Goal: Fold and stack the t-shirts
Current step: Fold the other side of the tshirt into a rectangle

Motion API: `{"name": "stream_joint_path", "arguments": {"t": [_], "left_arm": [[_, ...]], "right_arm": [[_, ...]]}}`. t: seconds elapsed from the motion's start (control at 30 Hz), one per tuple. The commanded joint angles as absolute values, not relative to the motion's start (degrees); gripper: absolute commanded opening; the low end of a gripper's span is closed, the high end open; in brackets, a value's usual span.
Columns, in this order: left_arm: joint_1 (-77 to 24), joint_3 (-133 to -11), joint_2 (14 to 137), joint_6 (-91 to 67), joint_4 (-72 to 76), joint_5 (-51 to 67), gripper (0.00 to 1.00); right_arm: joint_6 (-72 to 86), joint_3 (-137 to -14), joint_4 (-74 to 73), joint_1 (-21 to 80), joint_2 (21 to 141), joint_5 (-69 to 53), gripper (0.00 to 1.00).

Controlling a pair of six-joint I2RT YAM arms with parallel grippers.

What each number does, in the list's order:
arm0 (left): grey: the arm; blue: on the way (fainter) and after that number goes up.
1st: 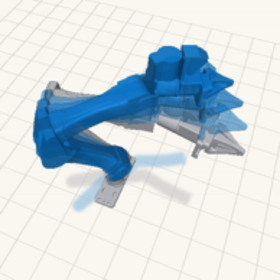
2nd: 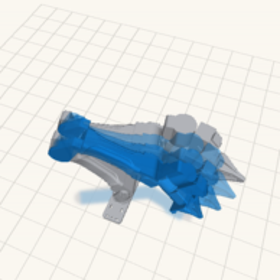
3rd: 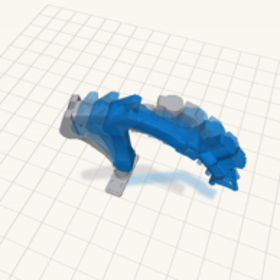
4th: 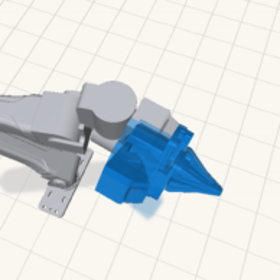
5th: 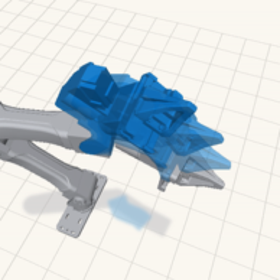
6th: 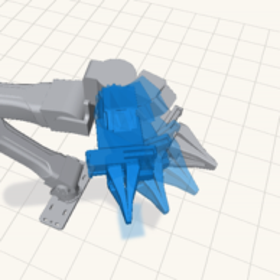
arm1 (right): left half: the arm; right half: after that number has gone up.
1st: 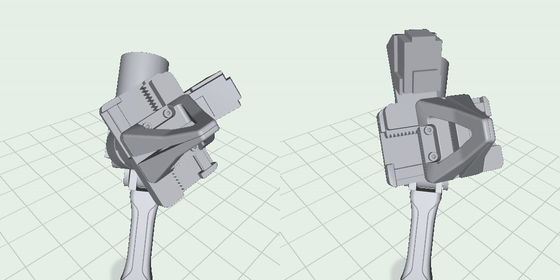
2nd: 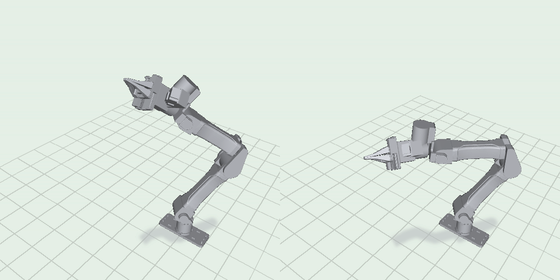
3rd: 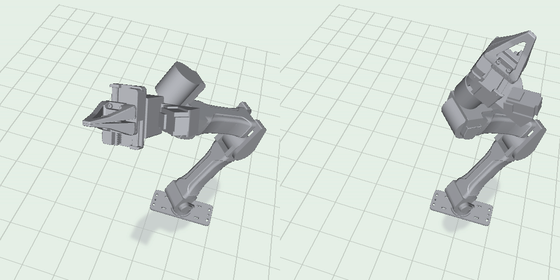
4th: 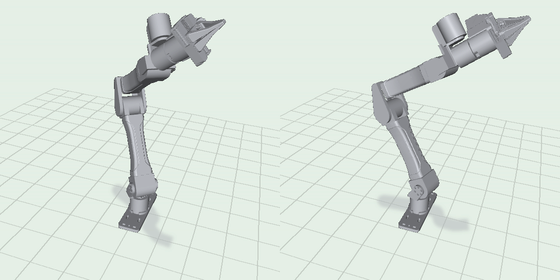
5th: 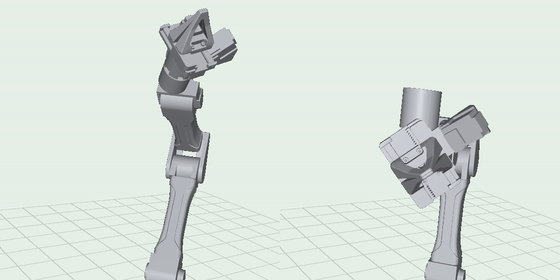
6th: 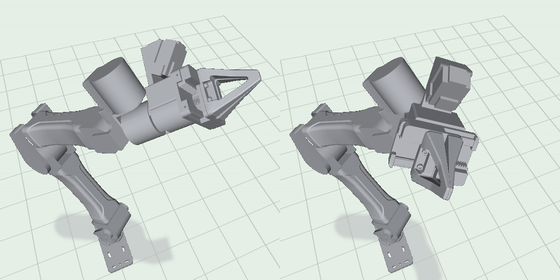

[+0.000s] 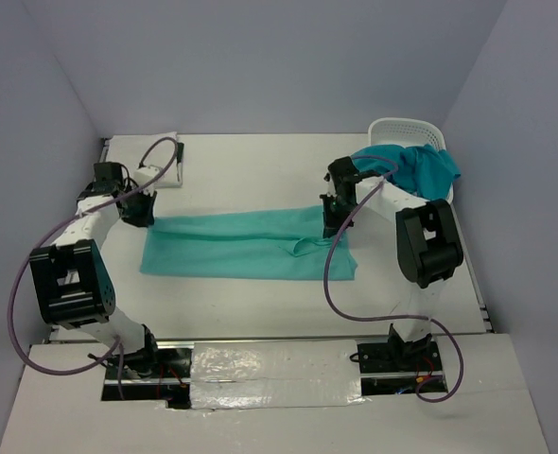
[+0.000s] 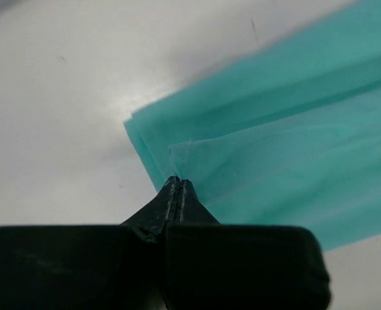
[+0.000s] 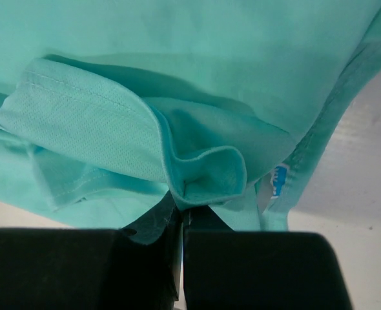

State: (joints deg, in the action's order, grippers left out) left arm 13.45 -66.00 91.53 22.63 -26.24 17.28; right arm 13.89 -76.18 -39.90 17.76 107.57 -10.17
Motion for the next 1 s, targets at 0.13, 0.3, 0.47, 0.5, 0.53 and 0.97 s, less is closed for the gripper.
{"name": "stream_joint_path", "arguments": {"t": [0.13,0.3,0.47,0.5,0.53,0.97], "left_arm": [[13.9,-55.9,86.8,30.0,-28.9,16.2,0.0],[13.9,-56.3,87.9,32.2,-32.0,16.1,0.31],[16.4,-60.7,87.5,34.9,-39.1,20.8,0.46],[16.9,-63.3,87.5,35.1,-40.3,22.0,0.47],[17.4,-64.7,87.8,35.9,-41.6,24.9,0.47],[6.3,-76.1,98.6,28.4,-39.6,23.5,0.51]], "right_arm": [[15.1,-72.3,-38.8,19.2,102.0,-10.8,0.05],[14.8,-70.6,-39.8,20.0,102.1,-11.0,0.5],[14.6,-70.2,-41.0,19.8,97.5,-8.5,0.55],[14.4,-70.6,-42.1,19.9,95.8,-7.8,0.56],[14.4,-70.8,-42.4,19.9,94.9,-7.7,0.57],[14.0,-83.8,-43.1,20.4,100.9,-11.3,0.34]]}}
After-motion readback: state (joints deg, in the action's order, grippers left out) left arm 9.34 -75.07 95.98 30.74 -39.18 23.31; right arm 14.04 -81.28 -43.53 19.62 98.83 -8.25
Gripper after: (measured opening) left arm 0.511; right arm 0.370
